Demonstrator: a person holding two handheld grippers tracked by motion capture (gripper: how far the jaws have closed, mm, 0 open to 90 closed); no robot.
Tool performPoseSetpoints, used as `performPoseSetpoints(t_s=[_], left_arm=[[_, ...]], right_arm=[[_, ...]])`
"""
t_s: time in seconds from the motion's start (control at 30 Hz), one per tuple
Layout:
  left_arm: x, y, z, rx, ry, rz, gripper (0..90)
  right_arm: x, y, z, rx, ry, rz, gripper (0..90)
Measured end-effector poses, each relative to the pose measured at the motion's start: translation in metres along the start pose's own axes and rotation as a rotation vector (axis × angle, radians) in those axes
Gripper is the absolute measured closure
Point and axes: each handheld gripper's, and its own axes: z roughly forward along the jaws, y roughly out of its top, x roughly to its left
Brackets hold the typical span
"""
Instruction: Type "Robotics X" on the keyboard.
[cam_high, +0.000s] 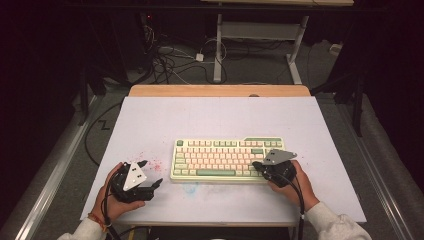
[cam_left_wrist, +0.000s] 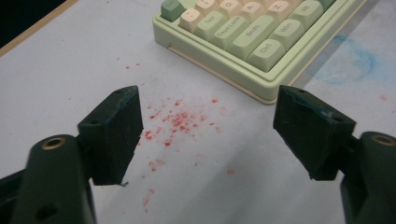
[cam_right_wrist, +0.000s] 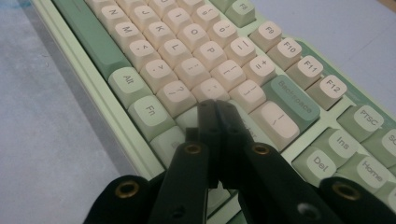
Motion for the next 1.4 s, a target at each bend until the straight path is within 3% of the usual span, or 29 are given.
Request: performPoseSetpoints(t_s=[0.17, 0.33, 0.53, 0.7, 0.93, 1.27, 1.4], left_arm=[[0.000, 0.001, 0.000, 0.004, -0.011, -0.014, 33.0], [0.002, 0.007, 0.001, 0.004, -0.022, -0.065, 67.9], [0.000, 0.018, 0.006, 0.005, -0.073, -0.062, 85.1], [-0.003, 0.032, 0.014, 0.031, -0.107, -0.027, 87.9], [-0.007, 0.049, 0.025, 0.043, -0.153, -0.010, 87.9], [-0.015, 0.087, 0.049, 0.054, -0.196, 0.040, 87.9], [-0.019, 0.100, 0.065, 0.080, -0.215, 0.058, 87.8]], right_arm=[[0.000, -0.002, 0.000, -0.012, -0.006, 0.003, 90.0], [0.000, -0.003, 0.000, -0.018, -0.007, 0.011, 90.0], [0.001, -0.004, 0.000, -0.020, -0.011, 0.014, 90.0], [0.001, -0.004, 0.000, -0.022, -0.010, 0.016, 90.0], [0.002, -0.004, 0.000, -0.019, -0.016, 0.014, 90.0], [0.002, -0.003, 0.001, -0.021, -0.019, 0.011, 90.0], [0.002, -0.003, 0.001, -0.021, -0.020, 0.012, 90.0]])
